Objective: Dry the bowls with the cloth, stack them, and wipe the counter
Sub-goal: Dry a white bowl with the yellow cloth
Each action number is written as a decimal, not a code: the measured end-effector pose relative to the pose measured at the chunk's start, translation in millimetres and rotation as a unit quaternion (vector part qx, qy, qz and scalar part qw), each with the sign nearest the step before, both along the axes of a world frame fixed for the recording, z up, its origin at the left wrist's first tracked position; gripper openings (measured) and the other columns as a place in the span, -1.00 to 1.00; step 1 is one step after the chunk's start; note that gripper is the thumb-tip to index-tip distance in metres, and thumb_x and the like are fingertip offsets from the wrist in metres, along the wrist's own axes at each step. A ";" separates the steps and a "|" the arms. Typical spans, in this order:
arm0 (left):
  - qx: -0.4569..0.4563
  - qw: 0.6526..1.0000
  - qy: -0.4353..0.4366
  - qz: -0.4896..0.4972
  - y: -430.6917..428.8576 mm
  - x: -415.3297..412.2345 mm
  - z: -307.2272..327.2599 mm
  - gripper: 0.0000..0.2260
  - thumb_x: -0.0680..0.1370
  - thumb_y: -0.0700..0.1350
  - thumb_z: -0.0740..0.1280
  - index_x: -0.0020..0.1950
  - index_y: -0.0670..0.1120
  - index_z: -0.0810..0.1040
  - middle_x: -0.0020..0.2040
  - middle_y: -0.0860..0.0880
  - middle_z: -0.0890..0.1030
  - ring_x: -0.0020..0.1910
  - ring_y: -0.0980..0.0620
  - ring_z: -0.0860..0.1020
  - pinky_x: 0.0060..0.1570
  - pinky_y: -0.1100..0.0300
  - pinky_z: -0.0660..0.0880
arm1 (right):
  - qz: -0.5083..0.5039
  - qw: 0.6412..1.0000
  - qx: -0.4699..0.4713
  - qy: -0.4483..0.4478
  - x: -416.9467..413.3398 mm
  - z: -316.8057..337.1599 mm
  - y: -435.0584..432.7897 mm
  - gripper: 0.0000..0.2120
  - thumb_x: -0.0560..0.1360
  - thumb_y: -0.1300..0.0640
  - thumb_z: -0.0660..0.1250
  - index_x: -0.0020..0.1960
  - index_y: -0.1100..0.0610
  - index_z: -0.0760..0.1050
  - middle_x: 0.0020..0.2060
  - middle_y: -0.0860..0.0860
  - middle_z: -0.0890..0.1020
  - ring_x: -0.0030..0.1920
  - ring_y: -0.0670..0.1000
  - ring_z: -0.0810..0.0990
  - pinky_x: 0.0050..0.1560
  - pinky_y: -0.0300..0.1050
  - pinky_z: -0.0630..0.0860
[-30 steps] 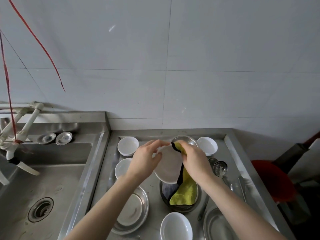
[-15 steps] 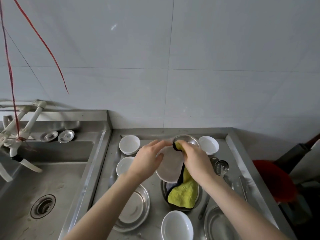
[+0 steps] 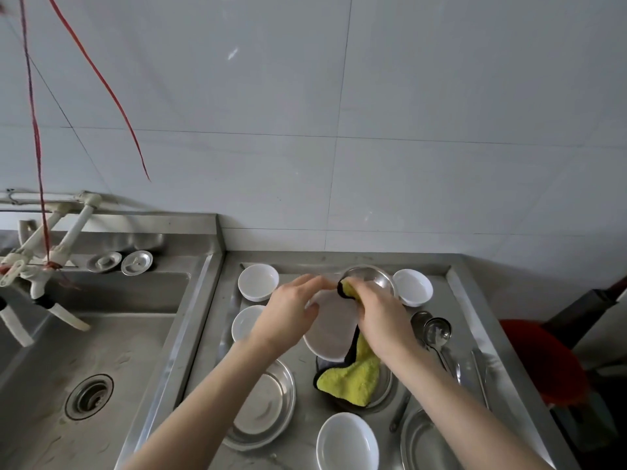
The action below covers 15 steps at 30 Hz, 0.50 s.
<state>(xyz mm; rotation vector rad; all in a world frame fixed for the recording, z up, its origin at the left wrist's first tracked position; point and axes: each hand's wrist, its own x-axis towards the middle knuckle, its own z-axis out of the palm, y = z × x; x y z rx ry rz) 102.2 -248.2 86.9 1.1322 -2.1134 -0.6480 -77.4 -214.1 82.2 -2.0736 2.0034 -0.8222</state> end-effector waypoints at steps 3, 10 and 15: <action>0.047 0.993 0.101 0.038 5.2 -0.2 1.0 -0.52 0.44 -0.34 0.37 0.22 0.15 0.54 0.10 0.17 0.57 0.02 0.21 0.56 -0.01 0.38 0.48 | -0.040 0.995 -0.049 -0.075 5.8 2.2 0.6 -0.59 0.46 0.40 0.27 0.20 0.03 0.52 -0.07 -0.03 0.63 -0.05 0.04 0.58 -0.08 -0.16 0.50; 0.082 0.972 0.181 0.126 22.4 -3.8 -4.2 -0.58 0.45 -0.39 0.33 0.17 0.04 0.59 0.10 0.12 0.62 -0.05 0.27 0.58 -0.17 0.46 0.49 | -0.076 0.984 0.008 -0.161 1.3 11.3 -1.2 -0.62 0.48 0.39 0.25 0.23 0.11 0.51 0.00 -0.03 0.62 -0.01 0.00 0.57 -0.04 -0.19 0.46; 0.002 0.999 0.030 0.028 6.8 0.3 0.2 -0.53 0.44 -0.37 0.30 0.18 0.11 0.61 0.05 0.14 0.62 -0.03 0.17 0.56 -0.03 0.25 0.53 | 0.011 0.999 -0.020 -0.029 2.8 3.0 -0.9 -0.61 0.46 0.38 0.30 0.19 0.02 0.54 -0.05 -0.03 0.64 -0.04 0.05 0.58 -0.07 -0.12 0.52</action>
